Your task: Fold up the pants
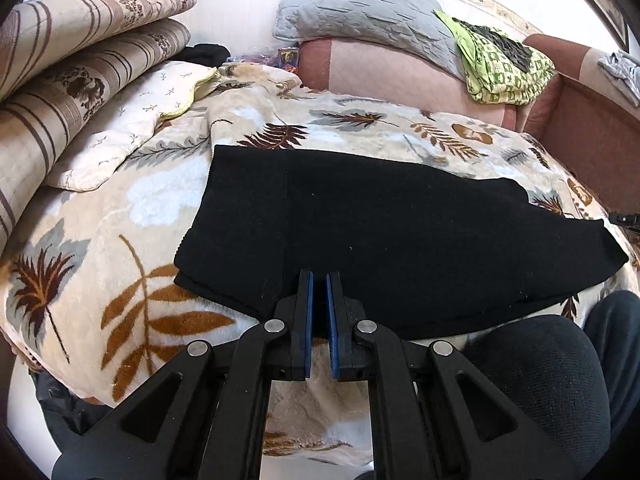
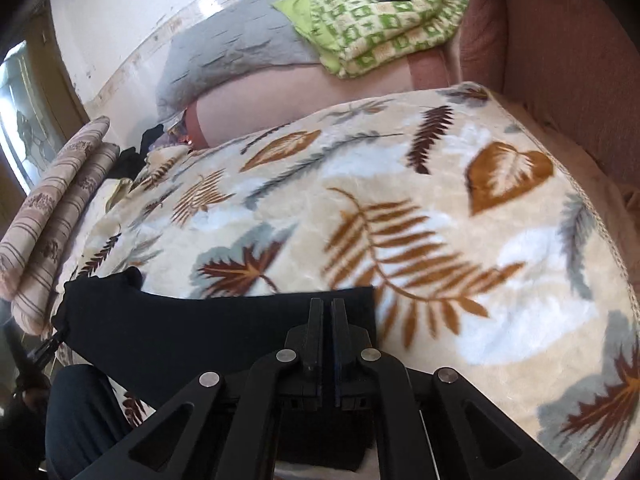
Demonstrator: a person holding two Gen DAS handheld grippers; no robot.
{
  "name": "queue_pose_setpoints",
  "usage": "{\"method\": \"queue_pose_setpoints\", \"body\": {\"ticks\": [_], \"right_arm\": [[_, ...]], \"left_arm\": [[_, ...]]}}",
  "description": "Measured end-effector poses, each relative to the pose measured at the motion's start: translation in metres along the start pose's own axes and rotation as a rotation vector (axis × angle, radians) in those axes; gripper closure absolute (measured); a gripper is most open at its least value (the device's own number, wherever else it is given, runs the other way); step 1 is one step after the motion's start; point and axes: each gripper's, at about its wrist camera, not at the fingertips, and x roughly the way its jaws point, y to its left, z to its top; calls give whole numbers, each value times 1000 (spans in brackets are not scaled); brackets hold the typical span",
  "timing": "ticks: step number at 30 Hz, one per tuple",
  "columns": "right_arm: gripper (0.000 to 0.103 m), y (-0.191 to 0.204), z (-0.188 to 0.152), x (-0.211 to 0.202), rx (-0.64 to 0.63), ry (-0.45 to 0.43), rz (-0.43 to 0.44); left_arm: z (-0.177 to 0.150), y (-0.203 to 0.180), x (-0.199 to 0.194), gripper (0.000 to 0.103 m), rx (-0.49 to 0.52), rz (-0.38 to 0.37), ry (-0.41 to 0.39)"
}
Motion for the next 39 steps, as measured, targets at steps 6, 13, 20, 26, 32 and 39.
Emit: {"method": "queue_pose_setpoints", "body": {"ticks": [6, 13, 20, 26, 32, 39], "right_arm": [[102, -6, 8, 59, 11, 74, -68], [100, 32, 15, 21, -42, -28, -87], [88, 39, -2, 52, -148, 83, -101], [50, 60, -11, 34, -248, 30, -107], [49, 54, -1, 31, -178, 26, -81], [49, 78, 27, 24, -160, -50, -65]], "left_arm": [[2, 3, 0, 98, -39, -23, 15], [15, -7, -9, 97, -42, -45, 32], [71, -28, -20, 67, -30, -57, -47], [64, -58, 44, 40, 72, -72, 136], [88, -83, 40, 40, 90, -82, 91], [129, -128, 51, 40, 27, -20, 58]]}}
